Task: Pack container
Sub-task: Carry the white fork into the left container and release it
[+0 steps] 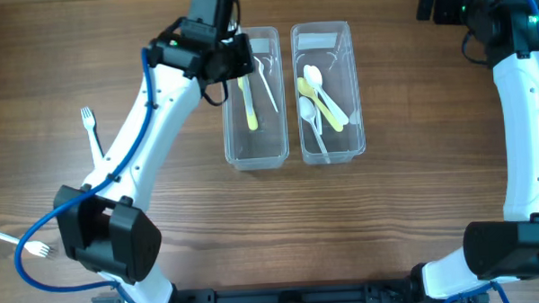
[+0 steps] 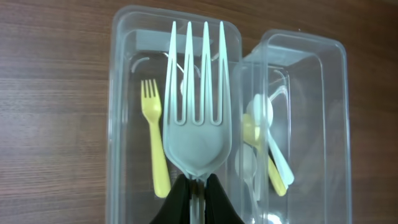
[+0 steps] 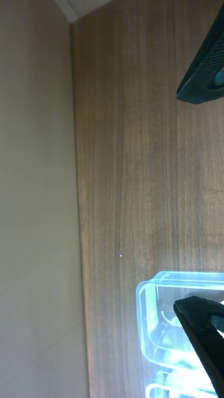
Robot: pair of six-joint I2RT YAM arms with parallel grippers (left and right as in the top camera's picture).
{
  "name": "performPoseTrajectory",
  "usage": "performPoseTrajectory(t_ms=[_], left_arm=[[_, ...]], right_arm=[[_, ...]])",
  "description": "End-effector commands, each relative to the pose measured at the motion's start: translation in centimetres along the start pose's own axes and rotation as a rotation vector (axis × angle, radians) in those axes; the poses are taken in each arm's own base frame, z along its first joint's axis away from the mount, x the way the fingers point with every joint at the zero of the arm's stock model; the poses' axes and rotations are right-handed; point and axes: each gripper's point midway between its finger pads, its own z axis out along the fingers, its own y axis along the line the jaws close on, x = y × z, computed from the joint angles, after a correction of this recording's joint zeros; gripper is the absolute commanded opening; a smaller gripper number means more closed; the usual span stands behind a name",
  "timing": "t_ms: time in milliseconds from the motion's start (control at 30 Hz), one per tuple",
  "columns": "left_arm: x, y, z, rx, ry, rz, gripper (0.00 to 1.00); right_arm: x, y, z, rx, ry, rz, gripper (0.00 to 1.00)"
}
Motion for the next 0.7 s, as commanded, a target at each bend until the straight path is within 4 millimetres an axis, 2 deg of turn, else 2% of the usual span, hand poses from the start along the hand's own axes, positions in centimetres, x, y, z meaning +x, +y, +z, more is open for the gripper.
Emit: performPoseTrajectory(t_ms=[0,133,200,267,300,367,400,467,533,600,667], left_arm=[[1.6,-0.7,2.3,-0.042,0.033,0.029,0.04],[3.6,-0.1,6.2,-0.08,0.111,0.039,0.05],[4.5,0.6,8.2,-0.103,0.149,0.036,0.09],[5.0,1.2,9.2,-0.116,0.167,0.031,0.23],[4.9,1.3,9.3,-0.117,0.168,0.03,0.43],[4.5,1.0,9.4,-0.106,0.149,0.03,0.57],[4.3,0.7,9.3,-0.095,0.144,0.03,0.58],[3.8,0.3,8.7,-0.079,0.131,0.029,0.59],[2.6,0.0,6.9,-0.071,0.098,0.042,0.59],[0.0,1.3,3.4,-0.131,0.023,0.024,0.59],[-2.0,3.7,-0.1,-0.192,-0.036,-0.013,0.58]], right_arm=[[0.2,-0.4,0.4,0.019,0.007,-0.001,1.0],[0.2,-0.4,0.4,0.019,0.007,-0.001,0.99],[0.2,-0.4,0.4,0.019,0.007,-0.001,1.0],[0.2,-0.4,0.4,0.019,0.007,-0.001,1.0],[0.2,-0.4,0.4,0.019,0.007,-0.001,1.0],[0.2,-0.4,0.4,0.019,0.007,-0.001,0.99],[0.2,-0.4,0.4,0.019,0.007,-0.001,0.99],[0.2,-0.4,0.4,0.019,0.007,-0.001,0.99],[0.2,-0.4,0.4,0.019,0.007,0.0,1.0],[0.2,-0.4,0.4,0.019,0.007,0.0,1.0],[0.2,-0.4,0.4,0.019,0.007,-0.001,1.0]])
